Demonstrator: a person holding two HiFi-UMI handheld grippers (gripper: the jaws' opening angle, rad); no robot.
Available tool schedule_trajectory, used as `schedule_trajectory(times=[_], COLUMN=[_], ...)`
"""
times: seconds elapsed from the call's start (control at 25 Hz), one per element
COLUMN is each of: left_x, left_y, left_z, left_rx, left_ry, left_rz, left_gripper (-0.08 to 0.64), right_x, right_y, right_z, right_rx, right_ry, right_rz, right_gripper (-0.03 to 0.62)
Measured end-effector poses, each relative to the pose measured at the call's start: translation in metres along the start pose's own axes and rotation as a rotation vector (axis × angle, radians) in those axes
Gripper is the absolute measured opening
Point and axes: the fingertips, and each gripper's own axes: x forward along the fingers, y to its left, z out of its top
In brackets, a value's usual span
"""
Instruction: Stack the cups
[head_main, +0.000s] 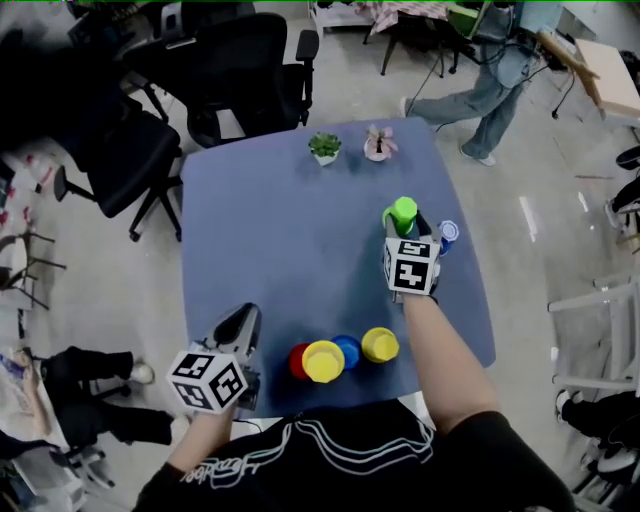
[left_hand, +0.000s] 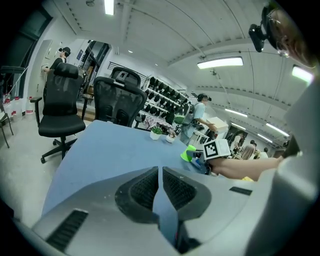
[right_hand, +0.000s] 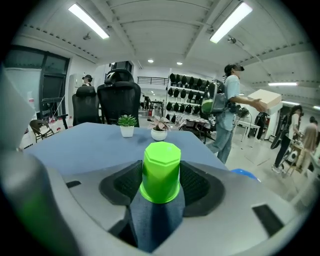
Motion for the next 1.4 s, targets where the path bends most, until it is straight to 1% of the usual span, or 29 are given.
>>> schedule_trajectory(times=[0.2, 0.32, 0.52, 0.76, 0.92, 1.08, 1.4], left_x=[0.004, 0.006, 0.002, -0.005, -0.017, -0.034, -0.07], left_y=[-0.003, -0.007, -0.011, -0.018, -0.032, -0.038, -0.056], left_z=[0.004, 0.004, 0.005, 0.009, 0.01, 0.01, -0.004], left_rx=[0.014, 0.01, -0.002, -0.017, -0.01, -0.014, -0.044], left_ry=[0.002, -0.007, -0.013, -0.034, -0.042, -0.063, -0.091], left_rz=[-0.01, -0.019, -0.028, -0.018, -0.027, 0.005, 0.049], left_gripper=[0.048, 0.048, 0.048, 0.048, 0.048, 0.048, 0.048], right_x=[0.0, -0.007, -0.028, -0.057, -0.08, -0.104, -0.161], right_y=[0.0, -0.002, 0.007, 0.021, 0.025, 0.031, 0.045], right_z=[-0.001, 0.005, 0.016, 0.028, 0.031, 0.034, 0.039], right_rx=[-0.006, -0.017, -0.047, -0.068, -0.053, -0.057, -0.123], right_ry=[0.0, -0.017, -0.06, -0.084, -0.1, -0.116, -0.162], right_rz=[0.006, 0.008, 0.054, 0.143, 0.205, 0.258, 0.366], right_gripper=[0.247, 0.245, 0.244, 0.244, 0.242, 0.241, 0.241])
